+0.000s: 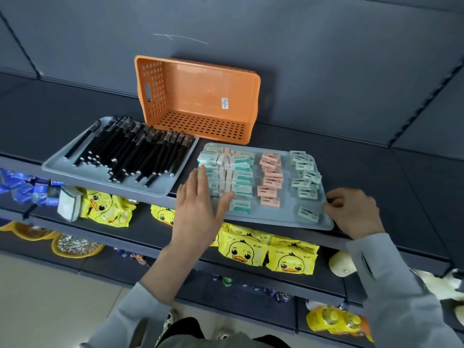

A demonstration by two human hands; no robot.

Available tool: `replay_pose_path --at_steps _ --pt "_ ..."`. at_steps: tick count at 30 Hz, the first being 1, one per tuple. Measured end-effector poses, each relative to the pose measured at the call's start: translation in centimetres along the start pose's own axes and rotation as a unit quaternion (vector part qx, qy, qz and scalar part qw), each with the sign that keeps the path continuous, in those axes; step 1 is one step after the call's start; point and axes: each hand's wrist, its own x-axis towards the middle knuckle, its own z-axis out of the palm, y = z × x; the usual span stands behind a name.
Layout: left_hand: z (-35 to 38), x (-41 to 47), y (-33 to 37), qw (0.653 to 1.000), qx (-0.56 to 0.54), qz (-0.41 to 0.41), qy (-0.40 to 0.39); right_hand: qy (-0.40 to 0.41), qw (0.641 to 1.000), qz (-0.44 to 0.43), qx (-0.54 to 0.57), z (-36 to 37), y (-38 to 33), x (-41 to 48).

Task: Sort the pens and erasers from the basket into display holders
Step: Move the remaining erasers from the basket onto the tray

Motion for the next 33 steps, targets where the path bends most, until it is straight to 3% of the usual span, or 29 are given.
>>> replay_pose_path --at_steps 5,8,11,14,18,27,33 --pt "0.1 -0.1 1.8 0.999 -0.020 0.009 -0.027 -0.023 0.999 0.020 0.019 -1.1 1.9 0.1" --pt "-0.5 0.4 1.9 0.998 -0.046 -0.027 -0.030 -0.019 0.999 0.029 0.030 -1.6 2.5 0.9" --pt "-0.8 1.9 1.3 0.998 0.005 -0.051 -0.028 0.012 0.999 0.032 -0.004 -1.6 1.9 2.0" --pt "-1.1 3.1 2.0 0.995 -0.015 -0.071 -0.070 -0.015 0.999 0.028 -0.012 -0.9 1.1 2.9" --pt "-1.3 3.6 3.2 0.994 -0.013 -0.087 -0.070 -0.022 0.999 0.039 0.012 -0.5 1.3 3.3" --pt "-1.8 5.4 3.5 0.976 -0.100 -0.160 -0.111 -0.034 0.997 0.033 0.054 -0.1 0.9 3.4" --pt "-2.3 6.3 2.8 0.948 -0.213 -0.200 -0.124 -0.017 0.987 0.067 0.145 0.7 1.6 4.0"
